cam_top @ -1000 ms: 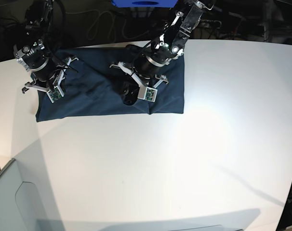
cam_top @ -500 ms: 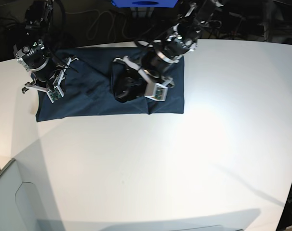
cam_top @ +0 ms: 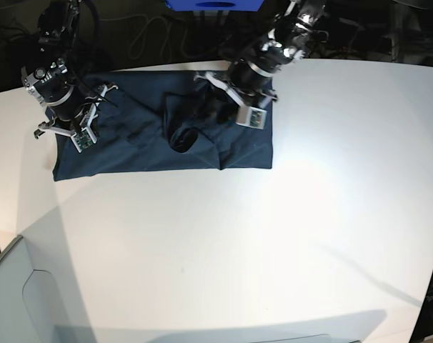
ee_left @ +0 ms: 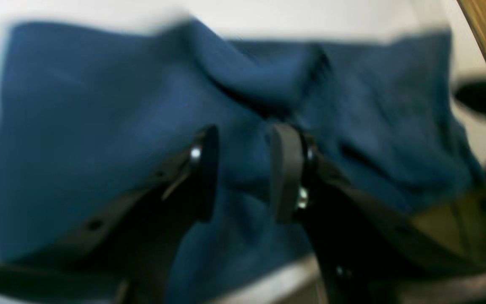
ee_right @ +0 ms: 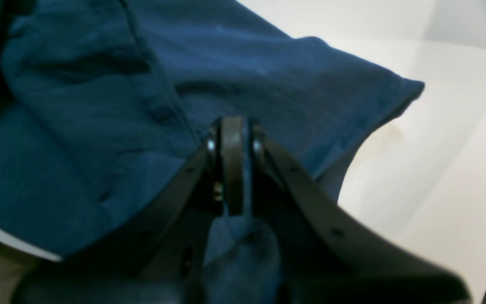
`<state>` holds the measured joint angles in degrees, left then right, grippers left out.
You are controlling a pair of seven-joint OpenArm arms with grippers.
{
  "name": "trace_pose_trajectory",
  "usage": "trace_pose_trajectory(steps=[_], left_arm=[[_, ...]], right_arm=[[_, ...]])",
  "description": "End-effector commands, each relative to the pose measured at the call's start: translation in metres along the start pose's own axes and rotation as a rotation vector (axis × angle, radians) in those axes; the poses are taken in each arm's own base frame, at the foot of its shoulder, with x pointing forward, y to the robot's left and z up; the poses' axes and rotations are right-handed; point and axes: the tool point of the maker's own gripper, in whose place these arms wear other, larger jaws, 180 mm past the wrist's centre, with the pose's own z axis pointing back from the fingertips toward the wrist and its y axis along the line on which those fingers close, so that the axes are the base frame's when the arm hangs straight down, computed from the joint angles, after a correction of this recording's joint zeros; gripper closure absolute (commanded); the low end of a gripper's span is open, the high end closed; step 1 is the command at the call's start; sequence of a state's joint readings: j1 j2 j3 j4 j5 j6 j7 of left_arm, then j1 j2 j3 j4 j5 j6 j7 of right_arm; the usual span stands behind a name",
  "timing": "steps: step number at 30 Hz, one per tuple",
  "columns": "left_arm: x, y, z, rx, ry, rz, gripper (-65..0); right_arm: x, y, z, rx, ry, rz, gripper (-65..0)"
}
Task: Fold the T-shirt properly
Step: 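Press the folded end flat with the left gripper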
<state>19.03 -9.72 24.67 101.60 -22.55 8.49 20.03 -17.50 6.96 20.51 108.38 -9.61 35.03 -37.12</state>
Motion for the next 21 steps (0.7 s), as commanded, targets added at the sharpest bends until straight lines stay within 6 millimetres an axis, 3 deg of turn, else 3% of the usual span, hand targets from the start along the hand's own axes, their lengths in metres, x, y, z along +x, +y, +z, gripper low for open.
trace_pose_trajectory(steps=[1, 4, 7, 12, 16, 18, 21], left_arm=[[0.006, -0.009, -0.002, -0.031, -0.023, -0.017, -20.3], [-0.01, -0.027, -0.012, -0.086, 0.028, -0.039, -20.3], [-0.014, -0.044, -0.023, -0.141, 0.049, -0.083, -20.3], [0.0, -0.095, -0.032, -0.29, 0.025, -0.19, -20.3], [0.011, -0.126, -0.024, -0.378, -0.008, -0.235, -20.3], [0.019, -0.132, -0.017, -0.395, -0.034, -0.233, -20.3], [0.023, -0.122, -0.003, -0.391, -0.044, -0.264, -20.3]], right_arm=[[0.01, -0.004, 0.003, -0.005, -0.039, 0.019, -0.6], [0.01, -0.006, 0.004, -0.008, -0.038, 0.019, -0.6], [0.009, -0.005, 0.004, -0.008, -0.035, 0.018, -0.6], [0.007, -0.004, 0.004, -0.006, -0.031, 0.017, -0.6], [0.007, -0.004, 0.004, -0.006, -0.031, 0.017, -0.6], [0.007, -0.005, 0.004, -0.007, -0.032, 0.017, -0.6], [0.009, -0.005, 0.004, -0.008, -0.035, 0.018, -0.6]])
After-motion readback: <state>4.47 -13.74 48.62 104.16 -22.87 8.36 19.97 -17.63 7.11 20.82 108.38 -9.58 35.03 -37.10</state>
